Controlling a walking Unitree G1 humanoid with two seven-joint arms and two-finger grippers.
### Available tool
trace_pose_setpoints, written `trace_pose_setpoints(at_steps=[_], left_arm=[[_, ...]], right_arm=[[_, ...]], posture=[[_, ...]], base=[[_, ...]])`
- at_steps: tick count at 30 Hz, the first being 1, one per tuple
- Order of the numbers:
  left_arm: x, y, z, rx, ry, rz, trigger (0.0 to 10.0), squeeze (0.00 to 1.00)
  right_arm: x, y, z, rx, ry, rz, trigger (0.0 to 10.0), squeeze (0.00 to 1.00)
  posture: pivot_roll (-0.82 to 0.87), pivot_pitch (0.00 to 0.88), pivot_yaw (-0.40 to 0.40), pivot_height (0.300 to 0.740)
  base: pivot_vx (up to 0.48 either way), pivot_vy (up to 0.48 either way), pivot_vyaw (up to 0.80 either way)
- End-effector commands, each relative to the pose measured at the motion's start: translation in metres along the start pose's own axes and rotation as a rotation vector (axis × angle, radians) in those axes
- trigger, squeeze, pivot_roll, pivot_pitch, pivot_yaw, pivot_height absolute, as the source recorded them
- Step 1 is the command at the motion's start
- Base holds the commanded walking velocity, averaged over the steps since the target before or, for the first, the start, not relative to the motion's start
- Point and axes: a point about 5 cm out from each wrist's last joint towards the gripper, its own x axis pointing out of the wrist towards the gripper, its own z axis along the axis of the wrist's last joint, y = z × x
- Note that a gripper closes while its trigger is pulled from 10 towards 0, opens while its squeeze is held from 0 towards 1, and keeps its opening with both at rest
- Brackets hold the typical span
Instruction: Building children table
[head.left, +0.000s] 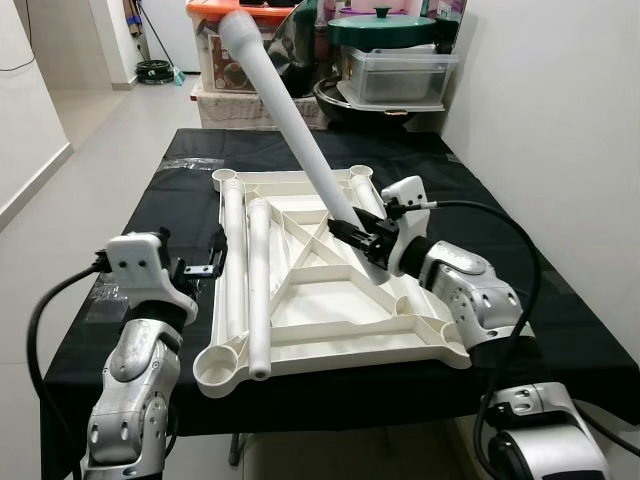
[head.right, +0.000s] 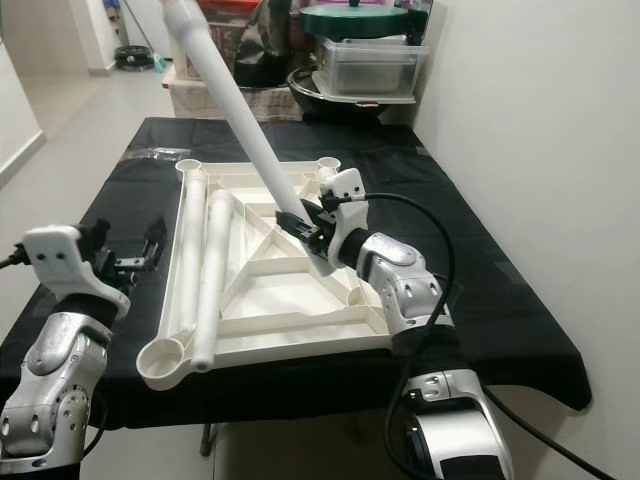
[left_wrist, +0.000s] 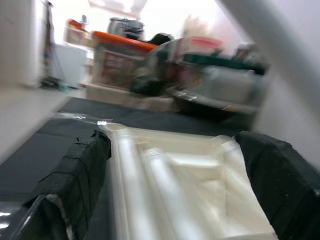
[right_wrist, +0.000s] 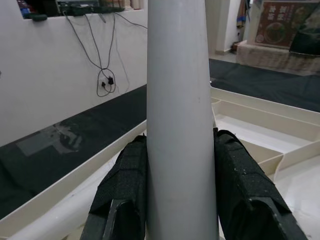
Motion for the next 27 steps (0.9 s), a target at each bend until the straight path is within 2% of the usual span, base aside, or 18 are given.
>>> trace_pose_setpoints(at_steps=[1, 2, 3, 4, 5, 6, 7, 8, 9, 12, 13, 14, 16, 18, 23, 27], left_arm=[[0.002, -0.004, 0.008, -0.202, -0.029, -0.055, 10.0, 0.00], [0.002, -0.004, 0.008, -0.202, -0.029, -0.055, 10.0, 0.00], [0.004, -0.011, 0.015, -0.353, -0.058, -0.140, 10.0, 0.00], [0.004, -0.011, 0.015, -0.353, -0.058, -0.140, 10.0, 0.00], [0.005, -0.017, 0.019, -0.455, -0.078, -0.208, 10.0, 0.00], [0.005, -0.017, 0.019, -0.455, -0.078, -0.208, 10.0, 0.00], [0.005, -0.021, 0.022, -0.526, -0.091, -0.259, 10.0, 0.00], [0.005, -0.021, 0.022, -0.526, -0.091, -0.259, 10.0, 0.00], [0.006, -0.024, 0.023, -0.576, -0.095, -0.289, 10.0, 0.00], [0.008, -0.025, 0.022, -0.615, -0.092, -0.302, 10.0, 0.00], [0.010, -0.026, 0.021, -0.659, -0.084, -0.327, 10.0, 0.00], [0.010, -0.026, 0.021, -0.659, -0.084, -0.327, 10.0, 0.00], [0.017, -0.023, 0.020, -0.713, -0.059, -0.357, 10.0, 0.00], [0.019, -0.021, 0.019, -0.726, -0.044, -0.365, 10.0, 0.00], [0.021, -0.013, 0.015, -0.729, -0.011, -0.334, 10.0, 0.00], [0.022, -0.008, 0.014, -0.730, 0.004, -0.332, 10.0, 0.00]], right_arm=[[-0.001, 0.008, 0.004, -0.023, -0.055, 0.047, 0.0, 0.00], [-0.001, 0.008, 0.004, -0.023, -0.055, 0.047, 0.0, 0.00], [0.000, 0.014, 0.002, -0.038, -0.058, 0.084, 0.0, 0.00], [0.000, 0.014, 0.002, -0.038, -0.058, 0.084, 0.0, 0.00], [0.000, 0.018, 0.001, -0.047, -0.058, 0.108, 0.0, 0.00], [0.000, 0.018, 0.001, -0.047, -0.058, 0.108, 0.0, 0.00], [0.001, 0.021, 0.000, -0.047, -0.061, 0.124, 0.0, 0.00], [0.001, 0.021, 0.000, -0.047, -0.061, 0.124, 0.0, 0.00], [0.002, 0.025, -0.001, -0.041, -0.069, 0.138, 0.0, 0.00], [0.003, 0.029, 0.000, -0.037, -0.085, 0.158, 0.0, 0.00], [0.003, 0.037, -0.001, -0.050, -0.097, 0.211, 0.0, 0.00], [0.003, 0.037, -0.001, -0.050, -0.097, 0.211, 0.0, 0.00], [0.000, 0.051, -0.005, -0.089, -0.102, 0.307, 0.0, 0.00], [-0.002, 0.055, -0.006, -0.100, -0.102, 0.337, 0.0, 0.00], [-0.009, 0.062, -0.006, -0.142, -0.116, 0.412, 0.0, 0.00], [-0.016, 0.068, -0.015, -0.180, -0.074, 0.477, 0.0, 0.00]], posture=[[0.00, 0.000, -0.068, 0.740], [0.00, 0.000, -0.068, 0.740], [-0.01, 0.000, -0.064, 0.740], [-0.01, 0.000, -0.064, 0.740], [-0.01, 0.000, -0.064, 0.740], [-0.01, 0.000, -0.064, 0.740], [-0.01, 0.000, -0.064, 0.740], [-0.01, 0.000, -0.064, 0.740], [-0.01, 0.000, -0.064, 0.740], [0.00, 0.000, -0.069, 0.740], [-0.01, 0.000, -0.069, 0.740], [-0.01, 0.000, -0.069, 0.740], [-0.01, 0.000, -0.064, 0.740], [-0.01, 0.000, -0.063, 0.740], [-0.02, 0.000, -0.057, 0.740], [-0.02, 0.000, -0.056, 0.740]], base=[[0.000, 0.000, 0.00], [0.000, 0.000, 0.00], [0.000, 0.000, 0.00], [0.000, 0.000, 0.00], [0.000, 0.000, 0.00], [0.000, 0.000, 0.00], [0.000, 0.000, 0.00], [0.000, 0.000, 0.00], [0.000, 0.000, 0.00], [0.000, 0.000, 0.00], [0.000, 0.000, 0.00], [0.000, 0.000, 0.00], [0.000, 0.000, 0.00], [0.000, 0.000, 0.00], [0.000, 0.000, 0.00], [0.000, 0.000, 0.00]])
